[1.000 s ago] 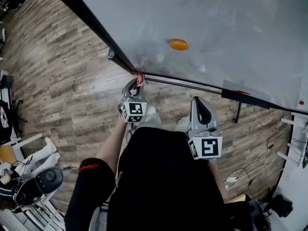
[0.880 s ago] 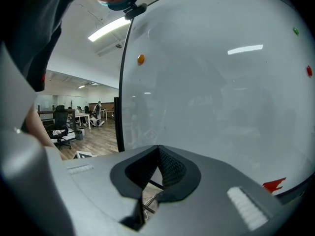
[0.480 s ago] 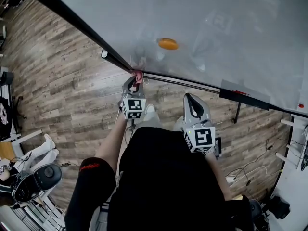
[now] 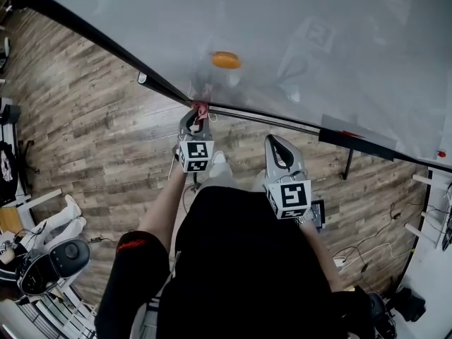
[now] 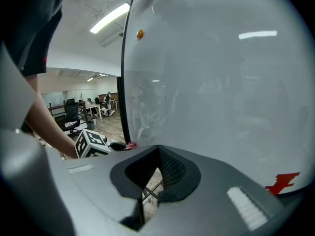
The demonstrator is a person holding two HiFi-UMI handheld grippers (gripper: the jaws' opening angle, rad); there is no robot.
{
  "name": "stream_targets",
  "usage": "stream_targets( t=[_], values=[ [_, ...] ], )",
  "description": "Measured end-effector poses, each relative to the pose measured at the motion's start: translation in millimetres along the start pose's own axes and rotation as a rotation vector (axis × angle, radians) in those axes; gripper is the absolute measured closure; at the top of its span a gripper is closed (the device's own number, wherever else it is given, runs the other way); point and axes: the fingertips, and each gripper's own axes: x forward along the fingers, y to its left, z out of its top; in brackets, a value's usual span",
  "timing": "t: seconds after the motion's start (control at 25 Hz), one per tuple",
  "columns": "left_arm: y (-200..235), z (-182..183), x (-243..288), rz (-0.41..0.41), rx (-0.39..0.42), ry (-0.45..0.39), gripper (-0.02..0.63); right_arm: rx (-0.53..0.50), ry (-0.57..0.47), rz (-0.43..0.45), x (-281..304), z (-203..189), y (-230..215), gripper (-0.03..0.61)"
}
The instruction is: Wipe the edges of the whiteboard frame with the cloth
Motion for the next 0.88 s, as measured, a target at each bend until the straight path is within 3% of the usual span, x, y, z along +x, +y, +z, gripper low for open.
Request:
stream_targets(
  t=[0.88],
  values=[
    [-27, 12, 5, 0.013, -0.005, 0.003, 0.568, 0.04, 0.036, -0.033, -22, -20, -33, 0.577]
  ],
)
